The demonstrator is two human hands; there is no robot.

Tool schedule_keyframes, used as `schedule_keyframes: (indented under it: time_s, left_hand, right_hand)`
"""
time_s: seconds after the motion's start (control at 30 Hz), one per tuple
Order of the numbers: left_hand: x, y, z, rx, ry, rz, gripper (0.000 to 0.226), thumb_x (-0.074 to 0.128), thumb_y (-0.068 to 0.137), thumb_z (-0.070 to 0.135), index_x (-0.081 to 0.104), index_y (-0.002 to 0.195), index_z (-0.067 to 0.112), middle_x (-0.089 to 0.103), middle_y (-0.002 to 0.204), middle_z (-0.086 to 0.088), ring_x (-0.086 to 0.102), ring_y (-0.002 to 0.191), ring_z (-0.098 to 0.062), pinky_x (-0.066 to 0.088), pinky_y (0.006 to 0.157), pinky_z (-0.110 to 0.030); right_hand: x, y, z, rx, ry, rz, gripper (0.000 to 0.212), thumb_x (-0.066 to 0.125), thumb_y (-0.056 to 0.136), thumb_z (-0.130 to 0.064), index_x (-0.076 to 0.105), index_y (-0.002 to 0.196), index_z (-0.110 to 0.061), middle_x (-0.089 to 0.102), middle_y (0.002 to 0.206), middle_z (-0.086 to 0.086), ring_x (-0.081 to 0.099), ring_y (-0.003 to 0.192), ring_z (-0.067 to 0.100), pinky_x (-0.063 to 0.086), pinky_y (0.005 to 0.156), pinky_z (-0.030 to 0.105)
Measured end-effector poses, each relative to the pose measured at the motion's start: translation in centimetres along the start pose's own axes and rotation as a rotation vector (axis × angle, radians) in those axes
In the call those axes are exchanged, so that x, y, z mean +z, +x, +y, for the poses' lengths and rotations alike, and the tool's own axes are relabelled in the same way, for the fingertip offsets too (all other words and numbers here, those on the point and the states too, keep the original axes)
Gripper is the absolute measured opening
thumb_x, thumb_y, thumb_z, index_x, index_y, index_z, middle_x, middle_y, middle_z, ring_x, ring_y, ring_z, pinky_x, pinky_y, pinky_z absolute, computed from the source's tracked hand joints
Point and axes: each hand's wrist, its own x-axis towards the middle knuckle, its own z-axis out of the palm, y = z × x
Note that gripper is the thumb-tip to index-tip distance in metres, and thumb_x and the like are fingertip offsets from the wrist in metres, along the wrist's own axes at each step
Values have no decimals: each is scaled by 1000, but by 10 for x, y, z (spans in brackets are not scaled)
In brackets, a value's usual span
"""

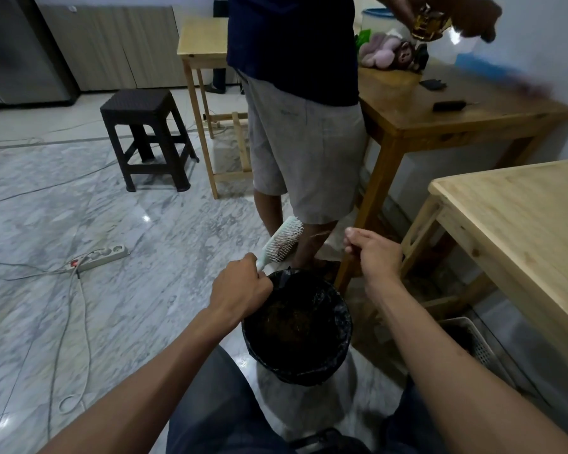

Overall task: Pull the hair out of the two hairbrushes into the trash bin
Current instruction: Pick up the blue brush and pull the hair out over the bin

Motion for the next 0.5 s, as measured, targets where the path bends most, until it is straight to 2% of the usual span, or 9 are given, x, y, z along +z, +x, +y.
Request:
schedule_keyframes:
  time_s: [0.07, 0.13, 0.2, 0.27, 0.33, 0.37, 0.43, 0.5]
  left_hand:
    - [-1, 2, -2, -24, -2, 14, 12, 48, 85, 21, 53, 88, 10, 56, 71, -4, 49, 59, -21, 27, 47, -30]
    - [-2, 2, -4, -26, 14, 22, 12, 48, 85, 21, 53, 89, 11, 53, 68, -3, 48, 59, -20, 26, 47, -30]
    - [-2, 2, -5, -14, 10, 25, 11, 48, 86, 20, 53, 88, 11, 53, 66, -2, 48, 57, -20, 26, 47, -30]
    - [-2, 0, -3, 4, -4, 21, 11, 48, 86, 20, 54, 87, 11, 54, 65, -3, 47, 54, -19, 26, 47, -29]
    - [-1, -2, 0, 30, -13, 13, 10, 48, 87, 20, 53, 86, 12, 56, 67, -4, 47, 53, -18, 27, 46, -29]
    - [0, -3, 1, 48, -12, 10, 9, 48, 87, 20, 53, 86, 12, 57, 67, -4, 48, 53, -19, 27, 46, -29]
    - [1, -5, 4, 88, -4, 0, 9, 49, 88, 21, 52, 85, 14, 56, 67, -3, 50, 55, -19, 27, 46, -29]
    - [2, -7, 5, 117, -7, -6, 9, 49, 88, 21, 51, 82, 14, 55, 65, -1, 50, 55, -20, 27, 46, -29]
  right_hand:
    - [-4, 1, -3, 37, 29, 68, 10, 73, 92, -15, 79, 85, -16, 76, 77, -2, 65, 70, 11, 54, 69, 24]
    - [-8, 4, 2, 41, -88, 87, 13, 71, 94, -17, 77, 83, -19, 75, 79, -1, 66, 75, 13, 59, 76, 29]
    - [-8, 9, 11, 61, -272, 33, 12, 68, 95, -20, 78, 90, -21, 75, 84, 0, 68, 81, 14, 60, 88, 38]
    - [-3, 7, 16, 77, -490, -124, 24, 64, 95, -26, 75, 116, -23, 75, 106, -2, 69, 97, 15, 57, 98, 42]
    - [4, 5, 19, 39, -561, -283, 55, 65, 93, -38, 57, 146, -26, 63, 138, -1, 65, 116, 19, 52, 106, 46]
    - [7, 3, 19, 14, -520, -352, 65, 67, 93, -42, 47, 153, -26, 58, 143, 0, 66, 117, 18, 54, 104, 45]
    - [13, -1, 16, -8, -399, -476, 75, 71, 93, -45, 39, 158, -24, 58, 139, -1, 71, 106, 14, 61, 93, 38]
    - [17, -2, 16, 3, -344, -546, 72, 76, 91, -41, 47, 153, -18, 69, 122, -2, 76, 95, 16, 63, 84, 32]
